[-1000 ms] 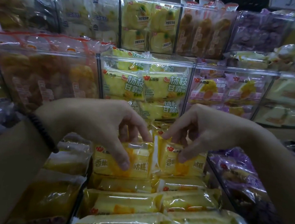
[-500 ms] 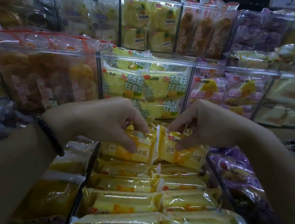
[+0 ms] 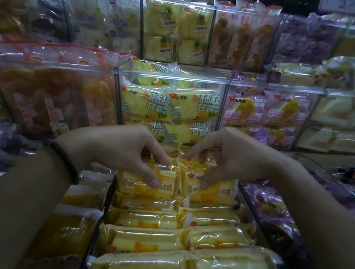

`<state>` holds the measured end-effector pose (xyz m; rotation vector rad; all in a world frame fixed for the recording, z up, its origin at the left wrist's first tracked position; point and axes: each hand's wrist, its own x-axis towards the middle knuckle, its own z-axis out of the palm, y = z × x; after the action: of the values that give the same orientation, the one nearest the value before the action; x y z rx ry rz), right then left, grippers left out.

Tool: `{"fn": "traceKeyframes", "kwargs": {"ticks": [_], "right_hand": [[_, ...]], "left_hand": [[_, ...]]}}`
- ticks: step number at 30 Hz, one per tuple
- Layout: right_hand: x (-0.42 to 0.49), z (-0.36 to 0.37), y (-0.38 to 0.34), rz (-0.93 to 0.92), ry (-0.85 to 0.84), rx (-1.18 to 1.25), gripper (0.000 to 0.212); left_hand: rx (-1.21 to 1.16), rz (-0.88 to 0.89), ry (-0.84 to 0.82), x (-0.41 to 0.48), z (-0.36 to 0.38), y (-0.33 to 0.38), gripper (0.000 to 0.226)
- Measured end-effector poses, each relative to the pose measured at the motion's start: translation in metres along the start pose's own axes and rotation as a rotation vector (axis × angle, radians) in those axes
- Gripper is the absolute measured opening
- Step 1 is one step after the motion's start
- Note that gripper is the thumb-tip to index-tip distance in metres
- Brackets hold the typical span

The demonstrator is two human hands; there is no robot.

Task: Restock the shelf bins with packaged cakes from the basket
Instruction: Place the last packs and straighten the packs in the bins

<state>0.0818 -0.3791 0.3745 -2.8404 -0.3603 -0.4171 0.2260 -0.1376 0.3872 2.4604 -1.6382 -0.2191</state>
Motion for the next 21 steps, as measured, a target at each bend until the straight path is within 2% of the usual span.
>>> {"fn": "traceKeyframes", "kwargs": {"ticks": [2,4,6,10,12,15,18,21], "right_hand": [[-0.004,-0.005,0.004,-0.013,0.076,0.206,0.034],[-0.011,-0.012,0.01,-0.005,0.249,0.338,0.016],[-0.022,-0.022,0.017,0.03,0.403,0.332,0.009],[-0.058,-0.049,0.051,0.21,0.53,0.158,0.009],[-0.078,-0.058,0.073,0.348,0.564,0.067,0.007],[-0.098,-0.065,0.091,0.515,0.543,0.032,0.009],[-0.104,-0.064,0.097,0.602,0.474,0.062,0.012],[-0.099,-0.055,0.098,0.657,0.395,0.08,0.021]], "left_hand": [[-0.084,-0.013,-0.032,-0.004,-0.002,0.001,0.047],[-0.139,-0.012,-0.065,-0.008,-0.004,0.003,0.046],[-0.182,0.002,-0.059,-0.01,-0.007,0.006,0.043],[-0.207,-0.004,-0.06,-0.013,-0.025,0.018,0.039],[-0.074,-0.03,-0.05,-0.011,-0.041,0.042,0.035],[0.078,-0.06,0.078,0.011,-0.055,0.09,0.027],[0.153,-0.133,0.187,0.057,-0.045,0.132,0.028],[0.144,-0.287,0.199,0.106,-0.019,0.148,0.033]]}}
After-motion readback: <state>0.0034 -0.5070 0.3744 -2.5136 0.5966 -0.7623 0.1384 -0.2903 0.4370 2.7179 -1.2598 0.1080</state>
